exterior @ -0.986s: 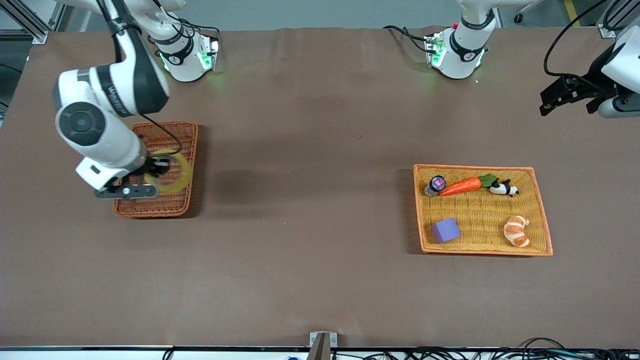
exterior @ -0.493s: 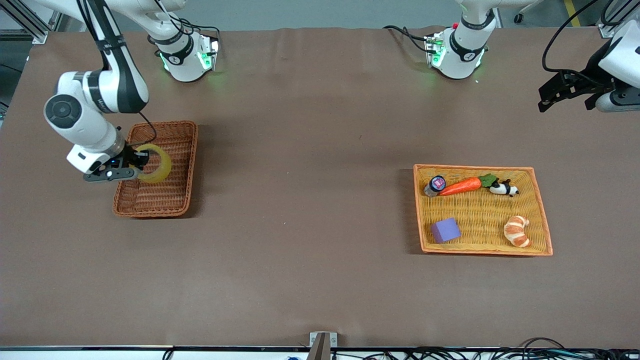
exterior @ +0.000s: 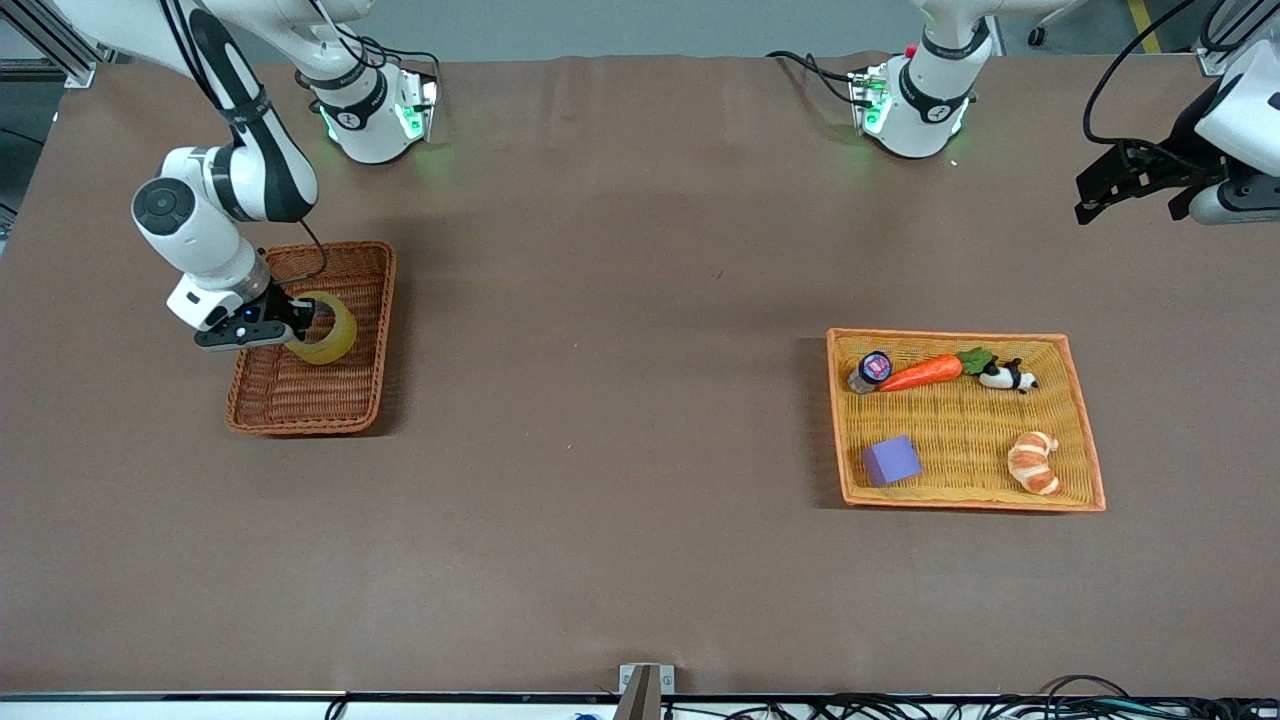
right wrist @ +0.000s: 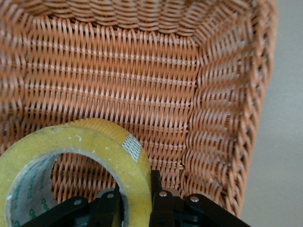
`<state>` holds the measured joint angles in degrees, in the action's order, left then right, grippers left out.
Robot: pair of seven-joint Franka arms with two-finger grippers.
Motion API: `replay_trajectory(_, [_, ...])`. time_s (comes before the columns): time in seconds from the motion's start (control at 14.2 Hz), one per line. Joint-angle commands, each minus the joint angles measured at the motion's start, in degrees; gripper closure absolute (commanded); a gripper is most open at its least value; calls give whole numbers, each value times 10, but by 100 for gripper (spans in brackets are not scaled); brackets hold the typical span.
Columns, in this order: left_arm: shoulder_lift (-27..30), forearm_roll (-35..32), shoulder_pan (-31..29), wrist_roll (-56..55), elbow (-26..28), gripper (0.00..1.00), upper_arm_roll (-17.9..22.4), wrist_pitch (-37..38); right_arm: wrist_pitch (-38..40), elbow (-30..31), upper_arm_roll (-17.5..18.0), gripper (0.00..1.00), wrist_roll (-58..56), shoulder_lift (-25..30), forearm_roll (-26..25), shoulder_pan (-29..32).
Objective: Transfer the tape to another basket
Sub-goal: 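Lower the tape roll into the basket and open the right gripper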
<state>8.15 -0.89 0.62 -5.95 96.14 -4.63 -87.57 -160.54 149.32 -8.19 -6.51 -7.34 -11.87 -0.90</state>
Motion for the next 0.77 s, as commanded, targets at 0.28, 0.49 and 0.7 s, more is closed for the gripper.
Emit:
replay_trajectory(0.28, [3,0,-3,1,0,0,-2,-3,-17,-3,1,0,-3,-13,11,-7])
replay_trajectory(0.49, [3,0,-6,2,0,0,-2,5,67,-57,5,0,24,31,11,-7])
replay_trajectory(0.7, [2,-1,-5,1,-1,0,-1,4,251,-181,29,0,65,55,13,-6])
